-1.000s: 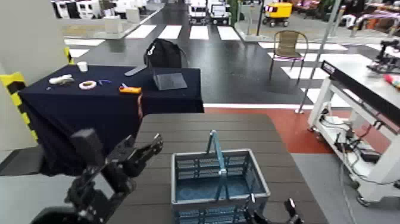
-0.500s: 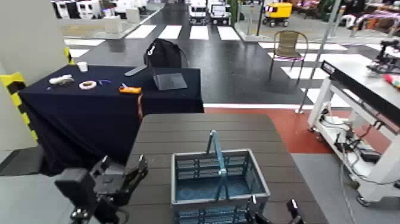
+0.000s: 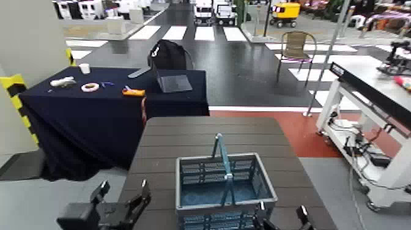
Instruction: Place the crate on the table.
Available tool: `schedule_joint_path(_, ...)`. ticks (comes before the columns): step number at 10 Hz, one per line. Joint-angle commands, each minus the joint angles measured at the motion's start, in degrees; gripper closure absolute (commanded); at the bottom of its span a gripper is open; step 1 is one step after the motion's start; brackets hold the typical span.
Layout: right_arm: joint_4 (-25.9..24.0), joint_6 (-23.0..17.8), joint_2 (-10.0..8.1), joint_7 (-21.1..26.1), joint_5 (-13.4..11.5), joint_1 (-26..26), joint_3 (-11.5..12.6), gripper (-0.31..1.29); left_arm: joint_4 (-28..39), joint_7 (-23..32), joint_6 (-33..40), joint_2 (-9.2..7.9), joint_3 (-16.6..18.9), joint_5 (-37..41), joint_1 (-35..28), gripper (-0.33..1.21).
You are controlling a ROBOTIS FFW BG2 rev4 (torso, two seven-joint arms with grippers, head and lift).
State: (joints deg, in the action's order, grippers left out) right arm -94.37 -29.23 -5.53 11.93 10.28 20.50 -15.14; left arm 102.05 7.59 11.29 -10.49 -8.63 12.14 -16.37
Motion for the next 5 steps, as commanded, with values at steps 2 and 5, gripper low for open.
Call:
schedule_joint_path(2, -0.5, 0.6, 0.16, 0.1, -0.4, 0.4, 0.4, 0.14, 0.7, 1.5, 3.1, -0.06, -0.3, -1.9, -3.1, 0.20)
schedule_joint_path(5, -0.6, 0.8, 0.16, 0.0, -0.4, 0.5, 0.5, 0.14, 1.1, 2.6, 3.7, -0.06, -0.6, -2.7, -3.8, 0.20)
